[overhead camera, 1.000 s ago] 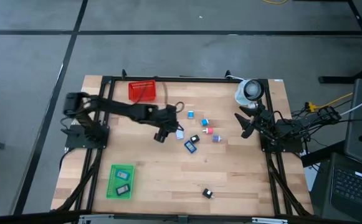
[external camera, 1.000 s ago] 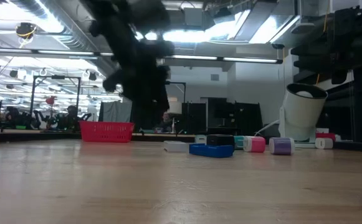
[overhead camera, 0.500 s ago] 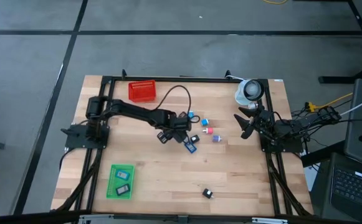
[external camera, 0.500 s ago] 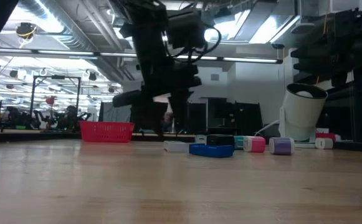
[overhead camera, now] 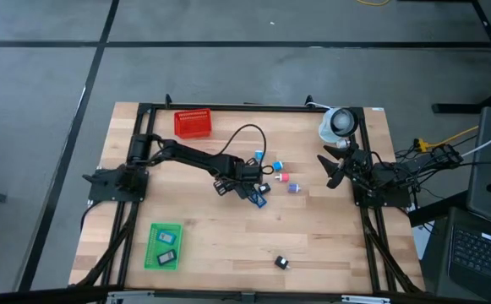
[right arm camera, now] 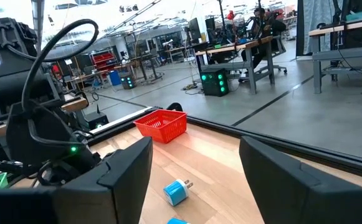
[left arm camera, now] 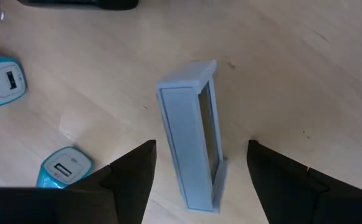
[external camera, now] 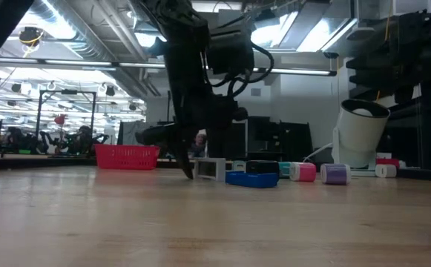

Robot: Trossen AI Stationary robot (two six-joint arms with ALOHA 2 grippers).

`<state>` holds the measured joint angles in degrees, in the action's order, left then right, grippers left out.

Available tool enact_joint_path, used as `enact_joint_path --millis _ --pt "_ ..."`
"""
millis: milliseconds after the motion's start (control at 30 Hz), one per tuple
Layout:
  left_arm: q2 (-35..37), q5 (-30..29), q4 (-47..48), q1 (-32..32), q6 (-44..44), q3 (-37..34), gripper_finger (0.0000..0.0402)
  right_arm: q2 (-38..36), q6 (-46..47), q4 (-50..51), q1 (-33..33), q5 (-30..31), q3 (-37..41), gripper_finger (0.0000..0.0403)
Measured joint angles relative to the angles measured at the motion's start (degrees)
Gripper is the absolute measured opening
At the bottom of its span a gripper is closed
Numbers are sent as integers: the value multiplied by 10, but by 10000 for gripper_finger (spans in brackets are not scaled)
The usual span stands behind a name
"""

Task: Pick & Place Office items
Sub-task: Put the white digital timer into the green bin

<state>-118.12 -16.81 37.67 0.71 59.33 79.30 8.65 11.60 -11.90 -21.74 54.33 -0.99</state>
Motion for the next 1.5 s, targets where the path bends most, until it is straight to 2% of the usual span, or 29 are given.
enact_joint_path --millis 233,400,533,767,1067,1200,1400,1500 --pt "-3 6 -1 -3 -3 16 248 0 0 0 0 0 0 247" --pt "-7 56 -41 -2 -37 28 247 0 0 0 0 0 0 247" --pt "-6 96 -44 -2 -71 40 229 0 0 0 0 0 0 247" --pt "-6 83 3 7 -103 33 193 0 0 0 0 0 0 247" --pt "-5 91 5 28 -126 28 179 0 2 0 0 0 0 247" --pt "-5 90 4 28 -143 28 142 0 1 0 0 0 0 247" --pt "-4 117 5 28 -225 28 53 0 1 0 0 0 0 247" --pt "-3 142 14 29 -274 28 40 0 1 0 0 0 0 247"
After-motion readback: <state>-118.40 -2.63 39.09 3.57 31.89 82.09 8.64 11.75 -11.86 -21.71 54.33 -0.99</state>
